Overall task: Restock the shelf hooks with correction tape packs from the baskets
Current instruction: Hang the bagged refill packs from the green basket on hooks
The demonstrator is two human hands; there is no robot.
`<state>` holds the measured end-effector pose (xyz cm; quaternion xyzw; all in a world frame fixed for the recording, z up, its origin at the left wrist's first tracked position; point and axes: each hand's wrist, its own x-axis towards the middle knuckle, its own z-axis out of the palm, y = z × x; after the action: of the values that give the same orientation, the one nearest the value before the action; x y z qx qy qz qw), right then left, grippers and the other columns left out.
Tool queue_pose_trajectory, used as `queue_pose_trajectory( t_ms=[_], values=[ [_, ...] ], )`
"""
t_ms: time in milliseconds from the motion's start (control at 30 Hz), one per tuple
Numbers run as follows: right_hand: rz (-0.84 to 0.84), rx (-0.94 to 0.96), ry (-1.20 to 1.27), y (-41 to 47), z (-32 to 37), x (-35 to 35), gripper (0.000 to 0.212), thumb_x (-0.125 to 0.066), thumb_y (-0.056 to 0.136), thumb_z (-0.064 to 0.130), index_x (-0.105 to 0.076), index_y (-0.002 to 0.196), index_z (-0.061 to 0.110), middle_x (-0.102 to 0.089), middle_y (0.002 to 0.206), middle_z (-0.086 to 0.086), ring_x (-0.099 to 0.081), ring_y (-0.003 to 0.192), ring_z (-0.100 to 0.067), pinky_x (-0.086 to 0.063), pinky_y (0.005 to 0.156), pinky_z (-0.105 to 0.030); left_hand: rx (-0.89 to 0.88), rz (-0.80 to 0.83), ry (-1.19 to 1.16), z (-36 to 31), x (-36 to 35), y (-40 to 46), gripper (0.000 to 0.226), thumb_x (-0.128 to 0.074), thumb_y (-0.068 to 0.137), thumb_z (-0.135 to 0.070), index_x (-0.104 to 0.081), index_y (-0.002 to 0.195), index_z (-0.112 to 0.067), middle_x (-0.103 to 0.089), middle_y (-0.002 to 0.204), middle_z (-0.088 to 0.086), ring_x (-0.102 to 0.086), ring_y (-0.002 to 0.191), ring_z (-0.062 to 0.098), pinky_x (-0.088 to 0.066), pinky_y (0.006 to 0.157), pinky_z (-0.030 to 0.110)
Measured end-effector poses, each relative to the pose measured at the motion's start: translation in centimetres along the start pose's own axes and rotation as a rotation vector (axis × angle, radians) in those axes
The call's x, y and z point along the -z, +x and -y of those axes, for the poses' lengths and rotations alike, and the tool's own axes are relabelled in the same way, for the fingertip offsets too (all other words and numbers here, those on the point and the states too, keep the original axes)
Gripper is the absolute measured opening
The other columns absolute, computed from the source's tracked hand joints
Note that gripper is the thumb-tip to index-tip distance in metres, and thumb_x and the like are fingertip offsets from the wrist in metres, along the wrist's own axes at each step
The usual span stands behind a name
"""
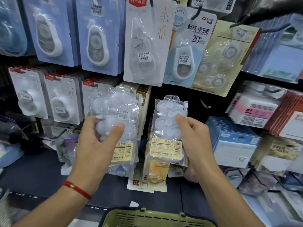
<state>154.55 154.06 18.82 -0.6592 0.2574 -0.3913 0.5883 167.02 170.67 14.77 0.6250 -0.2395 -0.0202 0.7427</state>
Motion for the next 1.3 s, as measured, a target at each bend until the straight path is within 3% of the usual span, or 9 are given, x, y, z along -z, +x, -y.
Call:
queue_pose_trajectory(
  t_ms=[267,400,600,733,833,900,967,1100,1300],
  values=[
    [-0.017,0.027,0.013,-0.1,-1.5,0.4,0.054,-0.067,0.091,0.056,-0.066,0.093,0.002,-0.061,0.102,-0.043,-0.063,0.078,-0.044,-0.052,0.07,-0.071,-0.006,0.019,-0.02,0.1,0.1,0.1,0.048,-0.076,0.074,-0.06,-0.063,0.109,-0.029,-0.075,0.107,0.0,-0.073,0.1,0.022,-0.059,0.093,0.052],
    [0.009,0.033,0.019,0.3,-0.9,0.5,0.063,-0.067,0.091,0.054,-0.06,0.1,-0.009,-0.056,0.108,-0.047,-0.055,0.093,-0.07,-0.05,0.078,-0.079,-0.005,0.022,-0.037,0.2,0.1,0.3,0.04,-0.078,0.076,-0.057,-0.064,0.106,-0.034,-0.076,0.108,-0.001,-0.075,0.1,0.02,-0.06,0.094,0.054],
    [0.05,-0.005,0.002,0.7,-0.5,1.0,0.063,-0.068,0.089,0.05,-0.064,0.103,-0.011,-0.066,0.108,-0.041,-0.065,0.099,-0.062,-0.052,0.082,-0.078,0.002,0.003,-0.043,0.1,0.0,0.4,0.047,-0.077,0.072,-0.062,-0.064,0.107,-0.033,-0.075,0.111,0.002,-0.074,0.103,0.026,-0.059,0.094,0.06],
    [0.045,-0.019,-0.048,0.7,-1.4,1.3,0.063,-0.067,0.1,0.048,-0.056,0.107,-0.014,-0.054,0.109,-0.049,-0.061,0.084,-0.059,-0.051,0.08,-0.072,0.017,0.008,-0.043,0.1,0.2,0.3,0.055,-0.076,0.07,-0.063,-0.064,0.111,-0.03,-0.076,0.111,0.002,-0.075,0.103,0.028,-0.06,0.089,0.063],
    [0.033,0.029,-0.092,0.9,-2.6,1.6,0.053,-0.065,0.102,0.046,-0.058,0.098,-0.006,-0.056,0.08,-0.031,-0.048,0.066,-0.039,-0.045,0.064,-0.051,0.016,0.014,-0.052,0.1,0.2,0.2,0.051,-0.077,0.07,-0.062,-0.064,0.109,-0.032,-0.076,0.11,0.001,-0.076,0.101,0.027,-0.06,0.088,0.062],
    [0.052,0.043,-0.113,0.7,-3.5,1.6,0.033,-0.066,0.103,0.039,-0.067,0.099,0.006,-0.071,0.085,-0.02,-0.063,0.072,-0.045,-0.056,0.068,-0.054,0.01,0.016,-0.057,0.2,0.2,0.2,0.046,-0.078,0.07,-0.061,-0.064,0.106,-0.035,-0.077,0.109,0.001,-0.076,0.1,0.026,-0.06,0.089,0.062],
    [0.071,0.051,-0.126,0.9,-4.9,1.5,0.013,-0.067,0.103,0.031,-0.071,0.104,0.019,-0.079,0.095,-0.008,-0.076,0.086,-0.029,-0.063,0.077,-0.046,0.007,0.017,-0.066,0.4,0.1,0.2,0.047,-0.078,0.071,-0.06,-0.064,0.109,-0.036,-0.077,0.111,0.0,-0.076,0.102,0.023,-0.06,0.091,0.061],
    [0.003,0.091,-0.233,5.9,-7.9,0.3,0.015,-0.064,0.103,0.033,-0.066,0.089,0.029,-0.071,0.08,0.014,-0.063,0.072,-0.001,-0.05,0.065,-0.019,-0.007,0.026,-0.048,0.8,0.0,-0.1,0.05,-0.077,0.074,-0.06,-0.063,0.113,-0.033,-0.077,0.111,-0.006,-0.076,0.102,0.016,-0.061,0.091,0.054],
    [-0.14,-0.061,-0.375,16.4,-8.7,-2.0,0.04,-0.062,0.104,0.037,-0.072,0.123,0.002,-0.072,0.111,-0.017,-0.067,0.104,-0.032,-0.053,0.08,-0.041,0.002,0.105,-0.07,1.1,0.0,-0.3,0.042,-0.078,0.074,-0.056,-0.065,0.108,-0.035,-0.077,0.109,-0.005,-0.076,0.101,0.015,-0.061,0.084,0.034]
  ],
)
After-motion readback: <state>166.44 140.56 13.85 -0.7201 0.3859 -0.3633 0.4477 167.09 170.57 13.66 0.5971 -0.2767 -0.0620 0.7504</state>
